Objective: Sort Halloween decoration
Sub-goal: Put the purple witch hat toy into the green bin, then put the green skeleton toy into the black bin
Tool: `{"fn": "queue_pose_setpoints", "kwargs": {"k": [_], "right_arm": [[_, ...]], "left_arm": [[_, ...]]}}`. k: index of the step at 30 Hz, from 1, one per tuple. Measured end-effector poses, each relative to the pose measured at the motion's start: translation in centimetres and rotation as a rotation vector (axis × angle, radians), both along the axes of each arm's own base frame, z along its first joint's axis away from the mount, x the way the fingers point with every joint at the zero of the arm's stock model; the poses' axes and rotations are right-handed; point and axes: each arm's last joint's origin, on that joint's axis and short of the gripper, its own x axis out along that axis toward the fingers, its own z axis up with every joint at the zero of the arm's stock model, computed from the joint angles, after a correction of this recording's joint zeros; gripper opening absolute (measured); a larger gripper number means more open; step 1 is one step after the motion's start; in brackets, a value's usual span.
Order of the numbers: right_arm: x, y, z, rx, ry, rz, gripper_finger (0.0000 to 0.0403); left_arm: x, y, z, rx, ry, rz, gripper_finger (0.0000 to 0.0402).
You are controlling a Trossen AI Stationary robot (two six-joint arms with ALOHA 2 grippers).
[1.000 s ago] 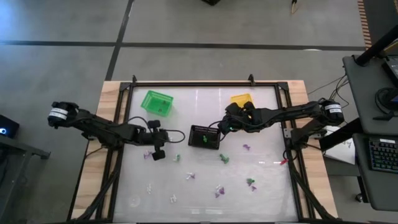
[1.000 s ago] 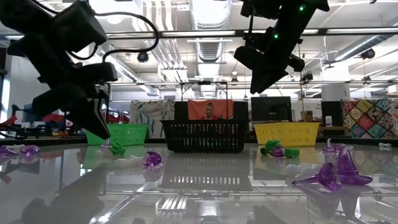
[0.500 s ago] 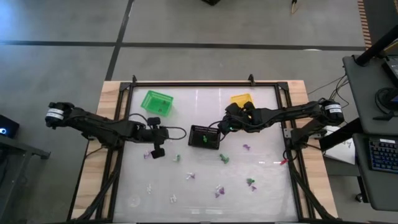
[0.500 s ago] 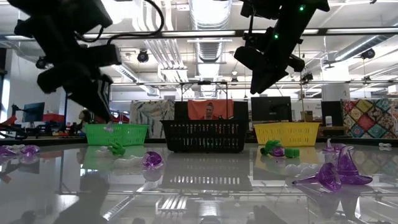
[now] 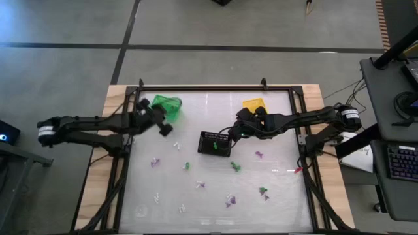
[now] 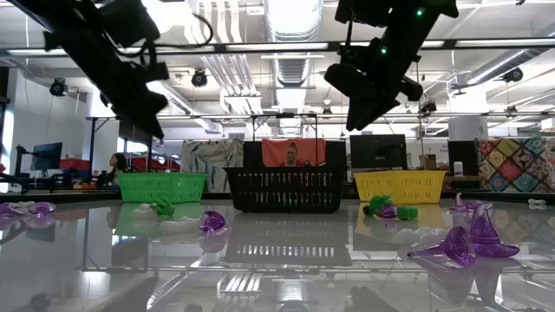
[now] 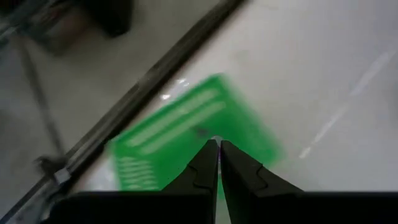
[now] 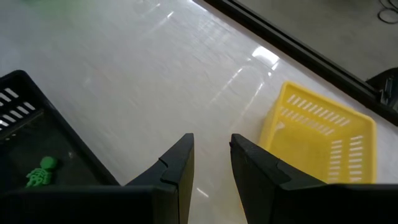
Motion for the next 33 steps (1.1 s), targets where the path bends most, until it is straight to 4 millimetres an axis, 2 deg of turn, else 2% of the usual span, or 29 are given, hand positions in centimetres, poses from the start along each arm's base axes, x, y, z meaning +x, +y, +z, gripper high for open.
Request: {"fn": "queue_pose_setpoints", "kwargs": {"k": [6, 11, 23, 28, 33], "right_arm": [[0.0, 0.0, -0.2, 0.002, 0.001, 0.002, 0.0098], [-0.2, 0.0, -0.6, 0.005, 0.013, 0.001, 0.0098], [-0.3, 0.2, -0.8, 0.059, 0.023, 0.037, 0.0098], [0.1, 0.7, -0.6, 0.238, 0.019, 0.172, 0.0098], [0.3, 1.9, -0.6, 0.506, -0.009, 0.282, 0.0098]], "left_arm": [[-1.2, 4.3, -1.0, -0.067, 0.061, 0.117, 0.0000], [-1.5, 5.8, -1.8, -0.119, 0.073, 0.157, 0.0003], [-1.6, 5.6, -1.3, -0.118, 0.030, 0.152, 0.0083], [-1.0, 4.4, 0.2, -0.142, -0.096, 0.065, 0.0099], [0.1, 1.9, 1.6, -0.109, -0.209, -0.079, 0.0100]]}}
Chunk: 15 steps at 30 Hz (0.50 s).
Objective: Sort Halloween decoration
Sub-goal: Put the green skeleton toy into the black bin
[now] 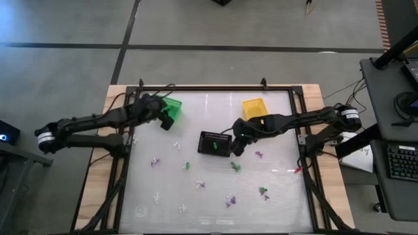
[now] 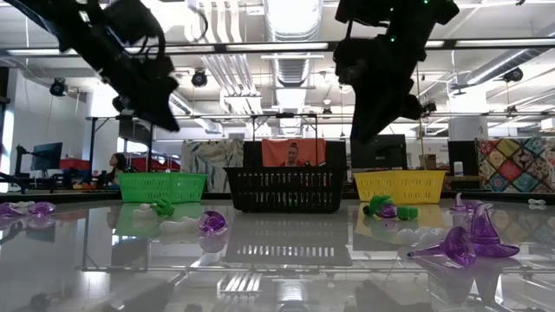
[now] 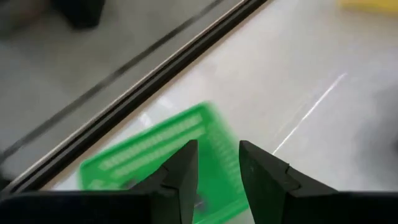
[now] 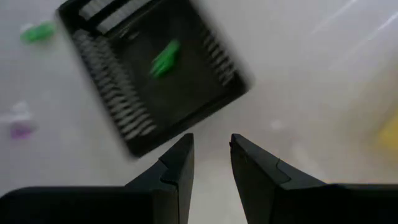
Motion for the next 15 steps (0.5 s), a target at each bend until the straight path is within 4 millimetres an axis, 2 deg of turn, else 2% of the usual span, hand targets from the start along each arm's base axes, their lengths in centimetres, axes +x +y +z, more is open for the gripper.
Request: {"fn": "queue_pose_setpoints", "kwargs": {"k": [5, 15], "right_arm": [[-0.3, 2.3, -0.1, 0.170, 0.030, 0.018, 0.0098], [-2.1, 7.5, -0.5, 0.397, 0.214, -0.062, 0.0098]], "left_arm": [[0.6, -2.3, 1.1, 0.063, -0.065, -0.083, 0.0100], [1.4, -5.1, 3.0, 0.085, -0.127, -0.227, 0.0100]]}}
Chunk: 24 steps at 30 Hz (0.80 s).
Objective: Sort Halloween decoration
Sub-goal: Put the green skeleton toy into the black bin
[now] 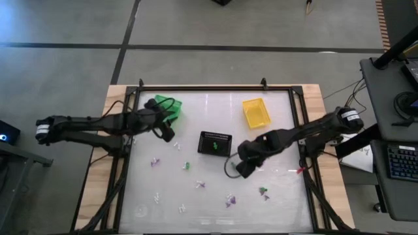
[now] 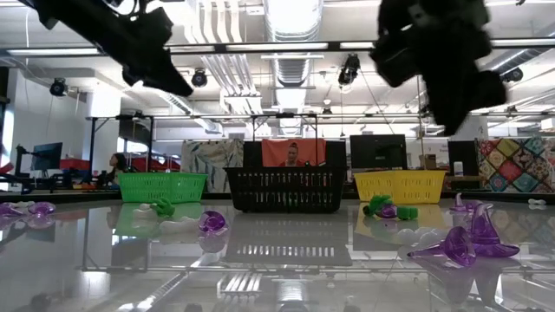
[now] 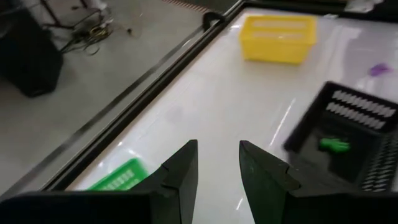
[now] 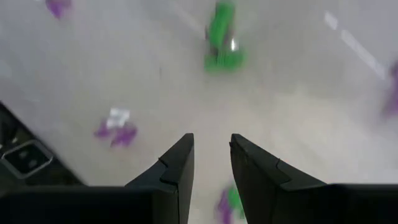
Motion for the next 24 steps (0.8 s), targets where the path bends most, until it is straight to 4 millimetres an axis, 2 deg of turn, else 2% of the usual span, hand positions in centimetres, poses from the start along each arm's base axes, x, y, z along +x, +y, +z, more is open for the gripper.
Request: {"fn": "queue_pose_setpoints", "kwargs": {"k": [4, 12, 18, 21, 24], "right_arm": [[-1.1, 2.0, -0.1, 0.059, 0.113, -0.092, 0.0098], [-3.4, 4.9, -0.5, 0.055, 0.306, -0.216, 0.0098], [-3.6, 6.2, -2.0, 0.014, 0.396, -0.250, 0.0098], [-3.2, 6.6, -3.0, -0.002, 0.392, -0.182, 0.0098], [-3.2, 7.2, -3.8, -0.070, 0.350, 0.046, 0.0098]], "left_arm": [[0.3, -0.9, 0.6, 0.007, -0.020, -0.052, 0.0100], [0.5, -1.5, 0.9, 0.043, -0.032, -0.102, 0.0100], [0.5, -1.5, 0.9, 0.063, -0.018, -0.114, 0.0100], [0.5, -1.5, 0.9, 0.069, -0.016, -0.116, 0.0100], [0.5, -1.5, 0.9, 0.069, -0.016, -0.116, 0.0100]]}}
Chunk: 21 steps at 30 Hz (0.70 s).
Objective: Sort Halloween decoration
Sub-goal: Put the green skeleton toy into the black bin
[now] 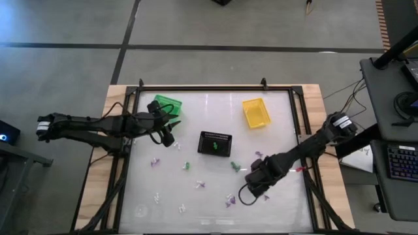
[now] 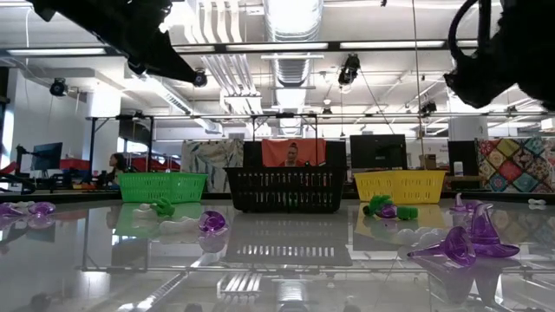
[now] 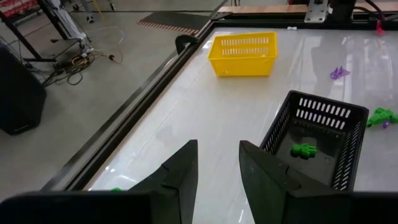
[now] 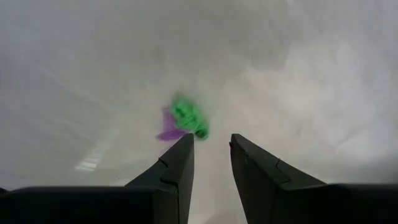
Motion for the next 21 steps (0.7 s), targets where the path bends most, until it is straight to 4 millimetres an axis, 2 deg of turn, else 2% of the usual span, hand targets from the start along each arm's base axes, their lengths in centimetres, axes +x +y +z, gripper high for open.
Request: {"fn": "queue_pose_setpoints", "kwargs": {"k": [4, 7, 14, 21], "right_arm": [[-0.8, 1.6, -0.5, -0.050, -0.080, 0.358, 0.0098], [-1.4, 2.5, -0.8, -0.108, -0.113, 0.476, 0.0098], [-2.2, 3.9, -0.8, -0.161, -0.153, 0.498, 0.0098], [-2.5, 4.8, -1.6, -0.183, -0.147, 0.494, 0.0098]], "left_arm": [[0.0, 0.0, 0.0, 0.000, 0.001, 0.000, 0.0100], [0.0, 0.0, 0.0, 0.000, 0.002, 0.000, 0.0100], [0.0, 0.0, -0.1, -0.002, 0.004, 0.002, 0.0100], [0.0, 0.0, -0.1, -0.007, -0.001, 0.004, 0.0100]]}}
